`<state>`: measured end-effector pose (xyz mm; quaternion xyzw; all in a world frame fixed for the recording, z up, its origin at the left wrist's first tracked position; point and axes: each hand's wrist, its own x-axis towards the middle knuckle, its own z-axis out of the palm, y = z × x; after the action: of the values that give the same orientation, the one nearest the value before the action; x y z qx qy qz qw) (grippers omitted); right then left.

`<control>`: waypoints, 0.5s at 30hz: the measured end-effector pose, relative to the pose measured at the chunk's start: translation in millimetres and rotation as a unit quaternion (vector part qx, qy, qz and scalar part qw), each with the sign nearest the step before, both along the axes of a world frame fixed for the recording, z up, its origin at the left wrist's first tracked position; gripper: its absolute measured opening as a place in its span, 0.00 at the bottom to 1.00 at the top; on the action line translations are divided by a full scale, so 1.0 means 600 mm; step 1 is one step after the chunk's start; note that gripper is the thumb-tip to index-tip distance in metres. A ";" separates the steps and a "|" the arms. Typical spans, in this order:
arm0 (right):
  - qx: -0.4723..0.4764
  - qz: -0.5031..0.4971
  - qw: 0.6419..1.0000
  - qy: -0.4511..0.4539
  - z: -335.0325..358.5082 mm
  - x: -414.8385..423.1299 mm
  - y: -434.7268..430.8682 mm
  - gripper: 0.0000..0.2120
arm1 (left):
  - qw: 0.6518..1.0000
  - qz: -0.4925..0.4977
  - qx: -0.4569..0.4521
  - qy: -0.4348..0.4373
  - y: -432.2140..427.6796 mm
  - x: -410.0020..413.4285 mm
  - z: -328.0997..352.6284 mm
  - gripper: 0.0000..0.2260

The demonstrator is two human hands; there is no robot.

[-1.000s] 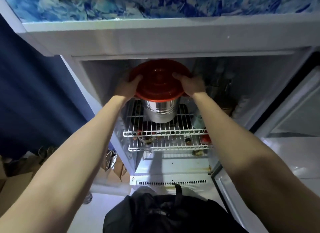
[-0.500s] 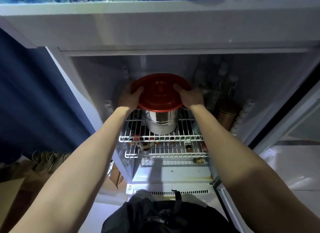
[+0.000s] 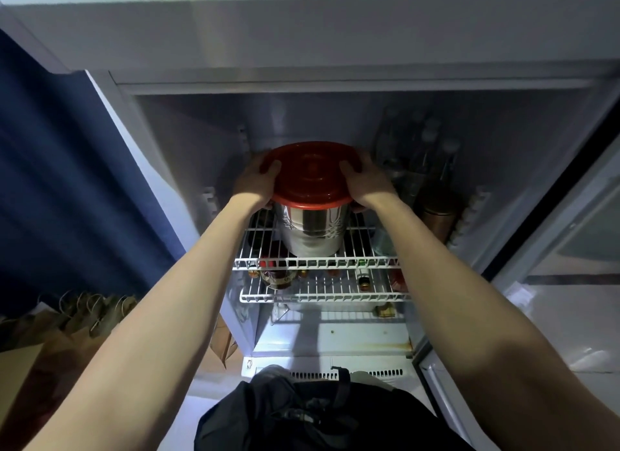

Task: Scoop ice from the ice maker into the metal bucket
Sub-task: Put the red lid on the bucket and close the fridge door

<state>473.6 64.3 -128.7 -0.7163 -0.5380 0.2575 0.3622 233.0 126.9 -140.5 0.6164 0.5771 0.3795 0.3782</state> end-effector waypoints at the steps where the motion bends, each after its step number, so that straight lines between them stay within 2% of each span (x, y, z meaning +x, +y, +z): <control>1: -0.005 0.009 1.000 -0.003 0.002 0.000 -0.005 0.30 | 1.000 -0.007 -0.004 0.008 0.000 -0.001 0.000 0.23; 6: -0.020 0.009 1.000 0.017 0.011 0.001 -0.020 0.30 | 0.999 -0.044 -0.028 -0.005 -0.002 -0.004 0.011 0.30; 12: -0.020 0.013 0.999 0.034 0.015 -0.001 -0.023 0.31 | 0.999 -0.044 -0.022 -0.022 -0.014 -0.011 0.003 0.19; 15: -0.005 0.006 0.999 0.051 0.010 0.000 -0.026 0.31 | 0.998 -0.038 -0.026 -0.042 -0.022 -0.010 0.002 0.19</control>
<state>473.7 48.5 -122.9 -0.7009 -0.5218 0.2983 0.3841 227.0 113.6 -139.3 0.6110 0.5467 0.3753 0.4323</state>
